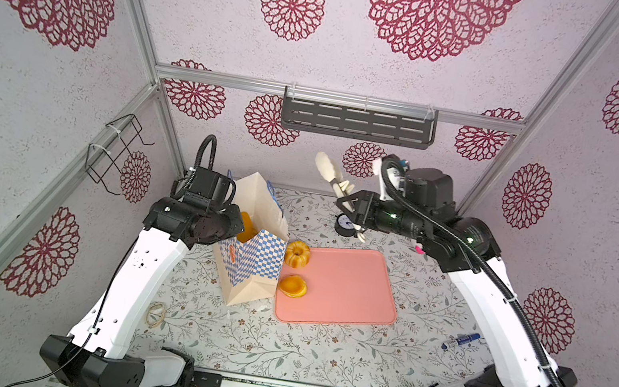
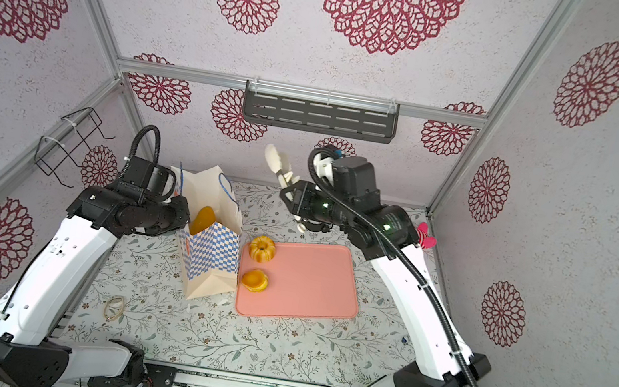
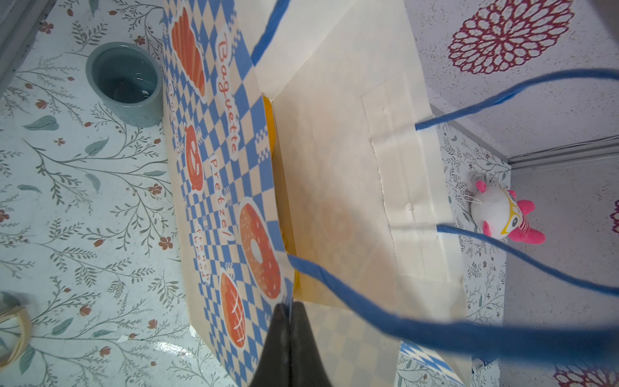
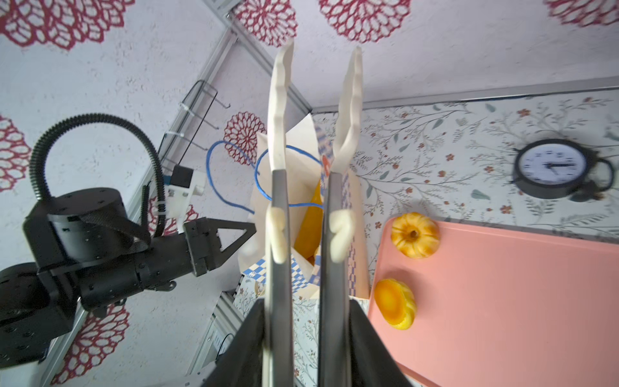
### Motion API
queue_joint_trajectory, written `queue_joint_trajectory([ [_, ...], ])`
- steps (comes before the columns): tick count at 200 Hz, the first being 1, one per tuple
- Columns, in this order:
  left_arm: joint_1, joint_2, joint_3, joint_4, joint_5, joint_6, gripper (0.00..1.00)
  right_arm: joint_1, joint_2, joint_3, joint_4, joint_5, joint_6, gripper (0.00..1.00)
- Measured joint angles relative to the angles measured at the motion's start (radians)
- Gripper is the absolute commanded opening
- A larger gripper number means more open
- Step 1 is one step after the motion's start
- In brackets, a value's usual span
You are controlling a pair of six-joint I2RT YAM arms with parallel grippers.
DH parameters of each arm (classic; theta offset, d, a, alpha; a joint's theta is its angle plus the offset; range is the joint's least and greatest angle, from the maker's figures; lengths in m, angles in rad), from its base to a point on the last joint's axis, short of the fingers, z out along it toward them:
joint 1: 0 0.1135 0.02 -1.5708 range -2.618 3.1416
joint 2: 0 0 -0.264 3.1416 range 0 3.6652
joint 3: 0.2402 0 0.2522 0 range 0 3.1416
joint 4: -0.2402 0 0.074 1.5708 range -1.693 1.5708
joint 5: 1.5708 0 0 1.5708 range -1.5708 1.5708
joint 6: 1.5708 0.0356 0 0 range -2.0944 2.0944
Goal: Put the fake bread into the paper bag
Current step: 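Move the tongs back over the pink tray toward the remaining bread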
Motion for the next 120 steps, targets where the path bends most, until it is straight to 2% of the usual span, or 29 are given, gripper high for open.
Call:
queue_joint_trajectory([
  [41,0.000,0.003,0.007,-0.002,0.000,0.000,0.00,-0.056,-0.141,-0.307,0.024,-0.029,0.039,0.34],
  [88,0.000,0.017,0.018,-0.003,0.001,0.004,0.00,-0.058,-0.177,-0.642,0.056,-0.106,0.086,0.34],
  [120,0.000,0.023,0.018,-0.002,0.002,0.005,0.00,-0.023,-0.209,-0.796,0.088,-0.156,0.138,0.33],
])
